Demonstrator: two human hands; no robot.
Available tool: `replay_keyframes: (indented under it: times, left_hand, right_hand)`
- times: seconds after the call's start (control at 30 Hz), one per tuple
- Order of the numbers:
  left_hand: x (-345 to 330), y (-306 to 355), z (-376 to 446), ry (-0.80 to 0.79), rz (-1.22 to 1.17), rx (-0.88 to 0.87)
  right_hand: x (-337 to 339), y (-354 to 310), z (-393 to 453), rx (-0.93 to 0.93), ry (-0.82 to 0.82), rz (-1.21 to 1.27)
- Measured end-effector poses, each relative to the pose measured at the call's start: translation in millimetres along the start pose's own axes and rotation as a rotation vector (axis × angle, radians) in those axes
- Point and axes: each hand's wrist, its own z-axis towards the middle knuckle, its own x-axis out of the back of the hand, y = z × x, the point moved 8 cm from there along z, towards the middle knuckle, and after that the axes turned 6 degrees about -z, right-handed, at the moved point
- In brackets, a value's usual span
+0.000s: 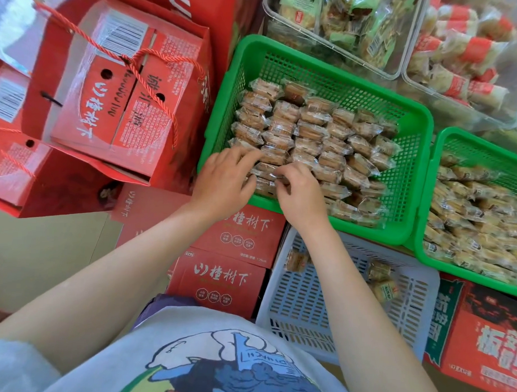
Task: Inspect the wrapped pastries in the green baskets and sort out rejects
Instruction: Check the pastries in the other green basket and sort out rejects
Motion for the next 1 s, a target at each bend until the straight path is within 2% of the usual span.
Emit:
replay_keyframes:
  times: [0.13,0.2,0.27,0.33,0.43,0.47,0.67,0.83,1.0]
  left_hand:
    - [-9,2,-3,-0.074,0.174,-0.110]
    - [-15,-1,-3,-0.150,0.239,-0.088]
    - [-18,-1,-3,-0.200,0.270,-0.056]
    - [-19,0,-2,-0.224,0.276,-0.032]
    - [-20,-1,-1,-0.235,0.258,-0.001]
    - [-20,-1,-1,-0.230,0.250,0.005]
    - [-21,-2,0,-0.181,0.224,0.006]
    - [-20,-1,0,-0.180,0.214,0.011]
    - [-19,0,0,-0.197,0.226,0.017]
  right_hand:
    - [-11,-1,6,0.021,-0.152,-0.188]
    - [-14,-3,12,0.027,-0.293,-0.388]
    - [-14,-9,20,0.041,-0.365,-0.471]
    - [-6,-14,32,0.041,-0.285,-0.419]
    - [12,-12,44,-0.028,-0.025,-0.287]
    - [14,-10,46,-0.061,0.015,-0.270]
    - [-1,11,47,-0.282,-0.014,-0.263]
    - [-1,28,46,-0.413,-0.089,0.017]
    - [3,41,35,-0.541,-0.148,0.587]
